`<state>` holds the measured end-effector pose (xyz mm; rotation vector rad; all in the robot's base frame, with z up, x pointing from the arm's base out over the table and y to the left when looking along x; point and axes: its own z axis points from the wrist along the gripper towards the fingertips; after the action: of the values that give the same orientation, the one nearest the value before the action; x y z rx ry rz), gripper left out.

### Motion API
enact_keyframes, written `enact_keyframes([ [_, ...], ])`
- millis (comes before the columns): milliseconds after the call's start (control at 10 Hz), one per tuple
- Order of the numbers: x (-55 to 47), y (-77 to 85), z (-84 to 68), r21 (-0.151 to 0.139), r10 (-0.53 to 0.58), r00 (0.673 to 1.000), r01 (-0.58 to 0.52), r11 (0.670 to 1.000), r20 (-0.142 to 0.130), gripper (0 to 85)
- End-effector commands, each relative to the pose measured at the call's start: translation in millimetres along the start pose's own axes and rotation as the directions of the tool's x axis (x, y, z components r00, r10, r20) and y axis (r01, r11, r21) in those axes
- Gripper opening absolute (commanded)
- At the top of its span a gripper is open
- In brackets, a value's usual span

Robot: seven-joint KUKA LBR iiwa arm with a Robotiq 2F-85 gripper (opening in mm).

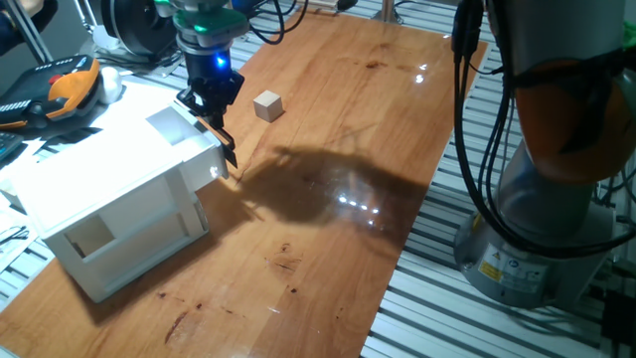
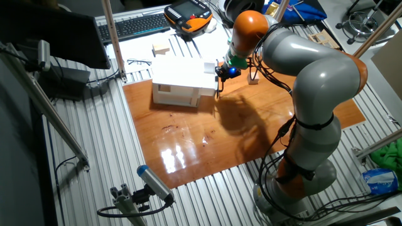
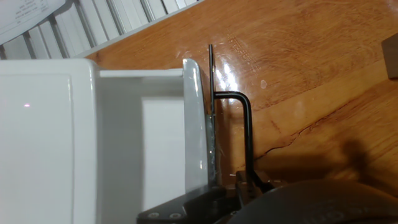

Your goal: Put things in the drawer

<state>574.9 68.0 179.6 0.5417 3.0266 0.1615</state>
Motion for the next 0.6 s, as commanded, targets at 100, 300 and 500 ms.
enact_keyframes([
  [100, 0.3, -3.7, 0.7, -0.003, -0.003, 1.000, 0.003, 1.000, -0.001, 0.0],
  [300, 0.8, -8.3, 1.9, -0.008, -0.006, 1.000, 0.006, 1.000, -0.001, 0.0],
  [500, 1.2, -9.7, 0.8, -0.008, -0.009, 1.000, 0.009, 1.000, 0.000, 0.0],
])
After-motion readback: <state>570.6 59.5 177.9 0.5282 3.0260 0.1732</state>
